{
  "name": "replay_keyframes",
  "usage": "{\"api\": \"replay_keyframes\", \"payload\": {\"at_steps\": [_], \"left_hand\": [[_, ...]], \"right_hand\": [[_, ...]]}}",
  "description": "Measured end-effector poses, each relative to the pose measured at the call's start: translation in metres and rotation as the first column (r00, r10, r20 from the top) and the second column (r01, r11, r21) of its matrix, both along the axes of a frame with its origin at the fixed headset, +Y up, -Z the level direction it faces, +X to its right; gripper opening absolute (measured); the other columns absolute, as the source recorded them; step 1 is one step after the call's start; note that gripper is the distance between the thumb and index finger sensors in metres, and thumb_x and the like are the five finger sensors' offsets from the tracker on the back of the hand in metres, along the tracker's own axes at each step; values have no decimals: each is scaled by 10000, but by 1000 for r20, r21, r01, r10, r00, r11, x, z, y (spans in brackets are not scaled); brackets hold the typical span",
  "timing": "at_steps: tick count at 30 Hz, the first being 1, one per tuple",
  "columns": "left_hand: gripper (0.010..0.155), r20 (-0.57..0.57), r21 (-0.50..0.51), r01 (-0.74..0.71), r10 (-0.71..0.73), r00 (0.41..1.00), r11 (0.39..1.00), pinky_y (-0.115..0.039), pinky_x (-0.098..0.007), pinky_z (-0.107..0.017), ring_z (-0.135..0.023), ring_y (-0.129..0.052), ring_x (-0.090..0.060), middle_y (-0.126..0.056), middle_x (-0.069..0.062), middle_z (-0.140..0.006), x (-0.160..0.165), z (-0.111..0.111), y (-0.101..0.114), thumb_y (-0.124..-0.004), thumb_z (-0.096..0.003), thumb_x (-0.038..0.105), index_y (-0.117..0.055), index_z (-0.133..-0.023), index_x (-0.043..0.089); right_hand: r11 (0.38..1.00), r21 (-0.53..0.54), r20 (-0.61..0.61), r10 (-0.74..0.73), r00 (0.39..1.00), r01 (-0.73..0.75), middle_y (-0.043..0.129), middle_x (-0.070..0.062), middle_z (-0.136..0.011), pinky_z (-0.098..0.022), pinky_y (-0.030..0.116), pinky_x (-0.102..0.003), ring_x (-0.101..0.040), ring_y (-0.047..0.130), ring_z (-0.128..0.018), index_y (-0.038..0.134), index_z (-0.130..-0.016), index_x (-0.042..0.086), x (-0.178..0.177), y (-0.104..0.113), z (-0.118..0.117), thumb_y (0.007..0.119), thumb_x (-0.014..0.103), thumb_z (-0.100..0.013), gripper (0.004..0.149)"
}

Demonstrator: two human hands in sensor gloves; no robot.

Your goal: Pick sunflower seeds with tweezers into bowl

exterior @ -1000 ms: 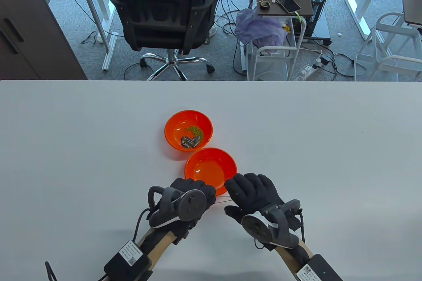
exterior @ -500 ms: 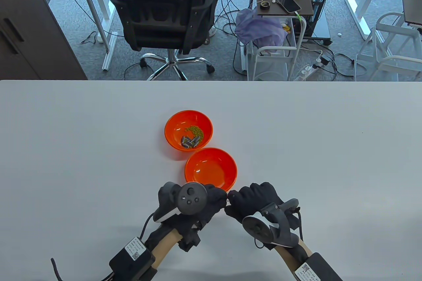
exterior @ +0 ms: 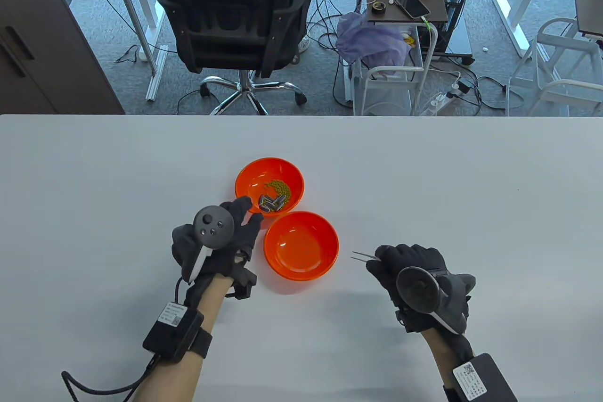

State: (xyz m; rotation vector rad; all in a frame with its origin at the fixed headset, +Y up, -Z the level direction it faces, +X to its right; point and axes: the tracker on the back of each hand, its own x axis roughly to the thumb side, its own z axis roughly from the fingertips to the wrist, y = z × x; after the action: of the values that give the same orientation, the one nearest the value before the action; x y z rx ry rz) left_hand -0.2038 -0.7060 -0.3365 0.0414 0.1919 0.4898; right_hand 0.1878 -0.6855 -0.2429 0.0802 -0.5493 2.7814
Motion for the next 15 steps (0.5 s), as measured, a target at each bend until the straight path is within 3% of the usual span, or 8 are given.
{"api": "replay_keyframes", "payload": {"at_steps": [4,6,10,15], "left_hand": [[735,-89,-152,-44,31,996,987,-840,-478,-565,-723,-1015,-284,-764,-72,-1039,-16,-20,-23,-762,-430,591,-577,-1056,254],[743,-158,-208,-146,114,981,967,-873,-457,-525,-652,-1060,-270,-812,-79,-1006,-21,-28,-34,-764,-431,590,-569,-1059,245],[721,-241,-235,-245,188,952,941,-939,-406,-403,-488,-1129,-218,-956,-76,-854,-23,-39,-46,-772,-428,594,-629,-1035,231],[712,-323,-286,-420,326,889,861,-959,-380,-318,-363,-1153,-184,-1044,-68,-685,-19,-54,-52,-789,-432,590,-684,-1003,179]], "right_hand": [[1000,-13,50,-12,999,13,1000,93,-335,-391,857,-371,-140,932,-209,1013,-564,350,14,1,-2,743,629,-289,476],[1000,-16,65,-17,998,18,1001,93,-335,-389,858,-370,-140,933,-207,1013,-592,299,18,1,-3,743,629,-289,523],[999,-31,83,-10,996,13,1001,95,-345,-395,857,-370,-138,934,-216,1010,-575,349,22,1,-3,746,629,-291,478],[999,-41,83,7,997,-4,1001,96,-355,-401,857,-369,-136,937,-224,1006,-585,350,20,1,-3,748,628,-294,478]]}}
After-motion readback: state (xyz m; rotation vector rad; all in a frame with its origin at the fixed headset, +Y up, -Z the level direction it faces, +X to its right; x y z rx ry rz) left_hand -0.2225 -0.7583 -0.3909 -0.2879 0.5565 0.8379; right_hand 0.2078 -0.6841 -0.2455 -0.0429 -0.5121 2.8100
